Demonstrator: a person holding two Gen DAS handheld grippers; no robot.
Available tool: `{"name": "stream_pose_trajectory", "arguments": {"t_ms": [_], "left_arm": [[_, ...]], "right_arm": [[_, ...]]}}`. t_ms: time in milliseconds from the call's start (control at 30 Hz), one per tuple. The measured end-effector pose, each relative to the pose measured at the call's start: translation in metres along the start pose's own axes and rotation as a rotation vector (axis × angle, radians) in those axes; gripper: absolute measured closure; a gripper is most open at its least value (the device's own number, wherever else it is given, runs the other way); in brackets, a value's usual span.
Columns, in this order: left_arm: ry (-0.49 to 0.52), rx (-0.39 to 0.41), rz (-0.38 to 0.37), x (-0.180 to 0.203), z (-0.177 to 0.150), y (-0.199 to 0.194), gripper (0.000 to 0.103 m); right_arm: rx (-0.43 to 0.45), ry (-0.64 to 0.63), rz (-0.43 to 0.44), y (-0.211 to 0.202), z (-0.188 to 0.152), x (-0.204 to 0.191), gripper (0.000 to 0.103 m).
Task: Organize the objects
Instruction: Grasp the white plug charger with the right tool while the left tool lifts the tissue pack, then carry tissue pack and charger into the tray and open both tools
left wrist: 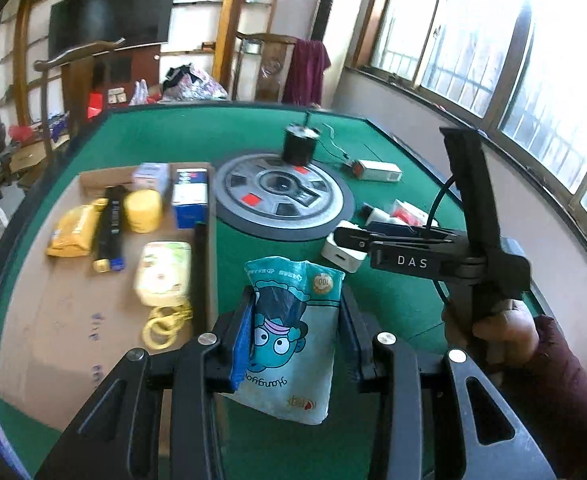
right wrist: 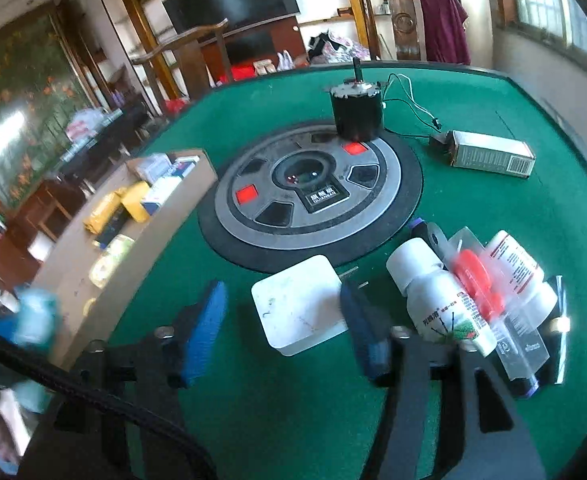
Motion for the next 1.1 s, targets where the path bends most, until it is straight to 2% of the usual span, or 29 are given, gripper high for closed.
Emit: {"name": "stream_pose_trajectory", "arguments": {"t_ms": [100, 200, 367, 433, 533, 800, 900, 1100], "left_arm": [[-0.042, 0.011, 0.010, -0.022, -0.001, -0.004, 0.070], [-0.082, 0.009, 0.026, -0.045, -0.001, 0.000, 0.070], [-0.144, -0.003, 0.049, -0.076, -0.014, 0.003, 0.070], [-0.157, -0.002, 0.051, -0.084, -0.018, 0.003, 0.070], [-0.176, -0.003, 0.052, -0.095, -0.023, 0.003, 0.070], [-0.206, 0.019, 0.081, -0.121, -0.021, -0.002, 0.070], [-0.194, 0.012, 0.124, -0.133, -0.018, -0.003, 0.070], [-0.136, -0.039, 0.219, -0.159, -0.006, 0.015, 0.070]], "right_arm": [[-0.010, -0.034, -0.059, 0.004, 0.000, -0.003, 0.041], [-0.035, -0.083, -0.101, 0.010, 0.000, -0.009, 0.034], [-0.144, -0.204, -0.247, 0.035, -0.002, -0.014, 0.029], [-0.155, -0.232, -0.300, 0.039, -0.003, -0.010, 0.029], [-0.156, -0.168, -0.251, 0.031, 0.000, -0.003, 0.041], [-0.144, -0.046, -0.161, 0.010, -0.003, -0.001, 0.041], [-0.120, -0.033, -0.130, 0.003, 0.003, -0.013, 0.041], [-0.074, -0.048, 0.016, -0.007, 0.023, -0.065, 0.041]]}}
Point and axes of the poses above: each gripper's, at about its wrist camera, not at the fingertips, and y roughly the way its jaws point, x to its right, z to its top, the point moved 5 cm from there along y, roughly the way its jaws point, and after that the axes turned 10 degrees about z, right-handed, at the moved point
